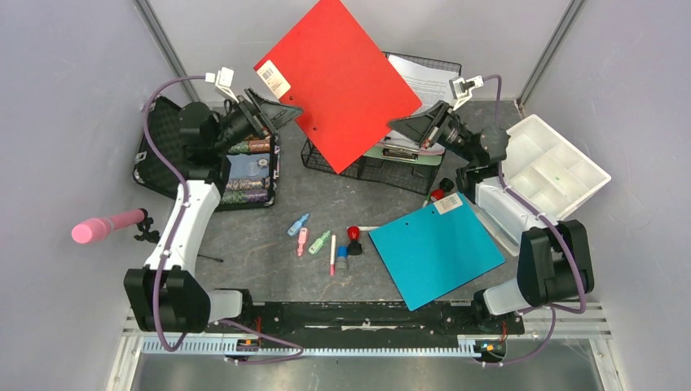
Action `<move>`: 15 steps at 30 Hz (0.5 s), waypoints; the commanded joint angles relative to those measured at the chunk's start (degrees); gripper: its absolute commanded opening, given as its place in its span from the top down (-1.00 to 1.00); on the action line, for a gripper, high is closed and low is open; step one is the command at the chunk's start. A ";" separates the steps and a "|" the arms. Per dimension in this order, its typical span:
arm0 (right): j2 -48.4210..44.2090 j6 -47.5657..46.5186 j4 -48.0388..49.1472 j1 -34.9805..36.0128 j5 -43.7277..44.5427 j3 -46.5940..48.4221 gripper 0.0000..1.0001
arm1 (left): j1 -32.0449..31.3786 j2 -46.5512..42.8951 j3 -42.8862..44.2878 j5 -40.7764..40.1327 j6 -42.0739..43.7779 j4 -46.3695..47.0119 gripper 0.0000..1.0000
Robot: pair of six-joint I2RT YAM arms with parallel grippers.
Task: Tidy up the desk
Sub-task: Place the folder in the storage box.
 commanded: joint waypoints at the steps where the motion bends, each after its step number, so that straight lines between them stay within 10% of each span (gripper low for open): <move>1: -3.52 0.69 6.43 -0.26 2.26 -0.44 1.00 | -0.67 3.74 -0.71 2.43 -10.74 19.38 -1.00; 8: -3.71 2.90 9.21 -0.26 3.10 -2.82 1.00 | -1.14 12.50 -5.86 1.41 -31.52 48.10 -0.86; 15: -3.27 2.92 9.60 -0.25 3.14 -3.85 1.00 | -1.12 14.13 -5.94 1.27 -34.65 53.04 -0.44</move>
